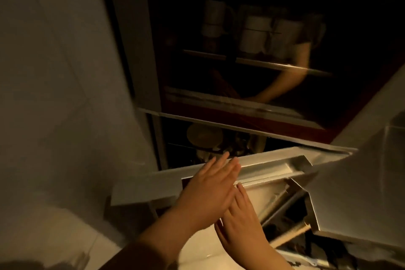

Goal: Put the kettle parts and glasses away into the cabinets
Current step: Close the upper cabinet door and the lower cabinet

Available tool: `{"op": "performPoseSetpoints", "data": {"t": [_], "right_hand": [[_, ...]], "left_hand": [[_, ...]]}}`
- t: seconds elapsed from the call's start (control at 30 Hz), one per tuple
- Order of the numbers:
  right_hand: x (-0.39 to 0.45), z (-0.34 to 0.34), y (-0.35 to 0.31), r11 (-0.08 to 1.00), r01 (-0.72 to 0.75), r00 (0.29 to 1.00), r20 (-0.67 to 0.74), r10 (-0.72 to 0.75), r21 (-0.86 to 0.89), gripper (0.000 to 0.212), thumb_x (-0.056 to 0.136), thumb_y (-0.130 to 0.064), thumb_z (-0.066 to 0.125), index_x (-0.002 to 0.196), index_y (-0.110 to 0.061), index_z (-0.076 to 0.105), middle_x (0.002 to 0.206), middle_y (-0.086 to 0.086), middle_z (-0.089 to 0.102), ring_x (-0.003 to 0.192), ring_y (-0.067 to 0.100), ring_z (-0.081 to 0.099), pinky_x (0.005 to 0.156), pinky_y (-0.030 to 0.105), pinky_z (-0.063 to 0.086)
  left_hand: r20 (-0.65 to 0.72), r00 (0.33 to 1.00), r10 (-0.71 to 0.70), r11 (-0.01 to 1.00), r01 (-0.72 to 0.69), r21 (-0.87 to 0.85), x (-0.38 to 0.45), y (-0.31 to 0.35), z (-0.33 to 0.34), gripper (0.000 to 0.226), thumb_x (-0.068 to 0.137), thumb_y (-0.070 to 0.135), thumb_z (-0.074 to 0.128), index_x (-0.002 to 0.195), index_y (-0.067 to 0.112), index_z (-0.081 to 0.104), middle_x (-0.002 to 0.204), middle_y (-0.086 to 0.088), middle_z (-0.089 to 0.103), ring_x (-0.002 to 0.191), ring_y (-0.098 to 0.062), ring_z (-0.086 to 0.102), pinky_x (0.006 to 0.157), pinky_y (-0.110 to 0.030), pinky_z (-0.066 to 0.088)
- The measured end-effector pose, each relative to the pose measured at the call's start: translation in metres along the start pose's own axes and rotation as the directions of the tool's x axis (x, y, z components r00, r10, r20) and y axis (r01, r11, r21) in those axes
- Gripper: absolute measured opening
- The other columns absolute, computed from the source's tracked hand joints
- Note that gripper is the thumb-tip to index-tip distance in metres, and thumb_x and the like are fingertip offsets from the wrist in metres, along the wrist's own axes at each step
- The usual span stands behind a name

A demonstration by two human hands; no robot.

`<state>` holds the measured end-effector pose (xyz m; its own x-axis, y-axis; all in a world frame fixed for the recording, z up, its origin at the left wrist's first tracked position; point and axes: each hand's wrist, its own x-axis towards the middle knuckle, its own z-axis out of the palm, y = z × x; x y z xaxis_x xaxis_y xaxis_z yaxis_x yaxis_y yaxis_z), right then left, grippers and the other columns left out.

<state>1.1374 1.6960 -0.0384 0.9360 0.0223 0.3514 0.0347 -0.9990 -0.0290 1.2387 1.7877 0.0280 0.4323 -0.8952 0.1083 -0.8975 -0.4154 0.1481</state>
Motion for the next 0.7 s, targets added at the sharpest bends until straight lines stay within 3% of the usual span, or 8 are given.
{"op": "performPoseSetpoints", "data": {"t": [0.07, 0.23, 0.33, 0.4, 0.53, 0.63, 0.7], "right_hand": [[0.008, 0.007, 0.018, 0.994, 0.107, 0.994, 0.002, -0.107, 0.022, 0.056, 0.084, -0.030, 0.045, 0.137, -0.013, 0.038, 0.143, 0.006, 0.043, 0.137, 0.023, 0.027, 0.111, 0.042, 0.020], [0.034, 0.019, 0.058, 0.958, 0.259, 0.963, 0.049, -0.266, 0.125, 0.067, 0.082, -0.022, 0.051, 0.144, -0.008, 0.029, 0.153, 0.012, 0.025, 0.142, 0.024, 0.018, 0.111, 0.040, 0.021], [0.050, 0.026, 0.073, 0.942, 0.294, 0.950, 0.060, -0.306, 0.160, 0.068, 0.079, -0.021, 0.058, 0.141, -0.006, 0.037, 0.152, 0.013, 0.025, 0.142, 0.026, 0.019, 0.112, 0.042, 0.021], [0.060, 0.027, 0.078, 0.939, 0.291, 0.952, 0.047, -0.304, 0.181, 0.061, 0.083, -0.024, 0.052, 0.139, -0.005, 0.039, 0.152, 0.013, 0.025, 0.142, 0.026, 0.019, 0.112, 0.041, 0.020], [0.077, 0.028, 0.084, 0.956, 0.260, 0.959, 0.077, -0.272, 0.133, 0.062, 0.088, -0.029, 0.045, 0.144, -0.005, 0.030, 0.154, 0.012, 0.021, 0.143, 0.024, 0.014, 0.112, 0.040, 0.017], [0.088, 0.031, 0.092, 0.962, 0.259, 0.956, 0.119, -0.268, 0.086, 0.065, 0.084, -0.029, 0.043, 0.142, -0.002, 0.032, 0.152, 0.015, 0.023, 0.142, 0.027, 0.017, 0.113, 0.040, 0.014], [0.095, 0.030, 0.097, 0.966, 0.253, 0.958, 0.125, -0.258, 0.054, 0.065, 0.082, -0.030, 0.039, 0.140, 0.001, 0.036, 0.149, 0.018, 0.029, 0.139, 0.029, 0.023, 0.113, 0.039, 0.011]], "left_hand": [[-0.058, 0.996, -0.065, 0.996, 0.068, 0.060, -0.005, -0.006, 0.018, 0.054, 0.102, 0.041, 0.009, 0.148, 0.019, 0.024, 0.155, 0.000, 0.026, 0.145, -0.015, 0.010, 0.120, -0.036, 0.004], [-0.174, 0.961, -0.217, 0.961, 0.241, 0.132, 0.005, -0.013, 0.052, 0.057, 0.101, 0.042, 0.004, 0.150, 0.013, 0.004, 0.159, -0.005, 0.000, 0.144, -0.020, 0.003, 0.115, -0.035, 0.000], [-0.169, 0.928, -0.331, 0.927, 0.353, 0.124, 0.019, -0.018, 0.060, 0.057, 0.101, 0.042, 0.005, 0.150, 0.014, 0.001, 0.159, -0.005, 0.010, 0.144, -0.021, 0.011, 0.113, -0.036, 0.005], [-0.153, 0.915, -0.374, 0.914, 0.391, 0.106, 0.027, -0.026, 0.063, 0.058, 0.100, 0.043, 0.010, 0.150, 0.014, 0.007, 0.155, -0.005, 0.024, 0.142, -0.020, 0.020, 0.113, -0.034, 0.008], [-0.115, 0.877, -0.467, 0.876, 0.477, 0.076, 0.036, -0.038, 0.062, 0.059, 0.098, 0.045, 0.018, 0.145, 0.012, 0.032, 0.151, -0.003, 0.028, 0.139, -0.018, 0.030, 0.114, -0.034, 0.028], [-0.099, 0.882, -0.461, 0.885, 0.465, 0.018, 0.047, -0.041, 0.056, 0.066, 0.092, 0.044, 0.009, 0.150, 0.014, 0.016, 0.158, -0.001, 0.009, 0.144, -0.013, 0.000, 0.117, -0.033, 0.004], [-0.095, 0.875, -0.474, 0.878, 0.479, 0.030, 0.057, -0.043, 0.055, 0.070, 0.087, 0.045, -0.001, 0.151, 0.017, 0.006, 0.159, 0.000, 0.002, 0.144, -0.010, -0.008, 0.117, -0.031, -0.004]]}}
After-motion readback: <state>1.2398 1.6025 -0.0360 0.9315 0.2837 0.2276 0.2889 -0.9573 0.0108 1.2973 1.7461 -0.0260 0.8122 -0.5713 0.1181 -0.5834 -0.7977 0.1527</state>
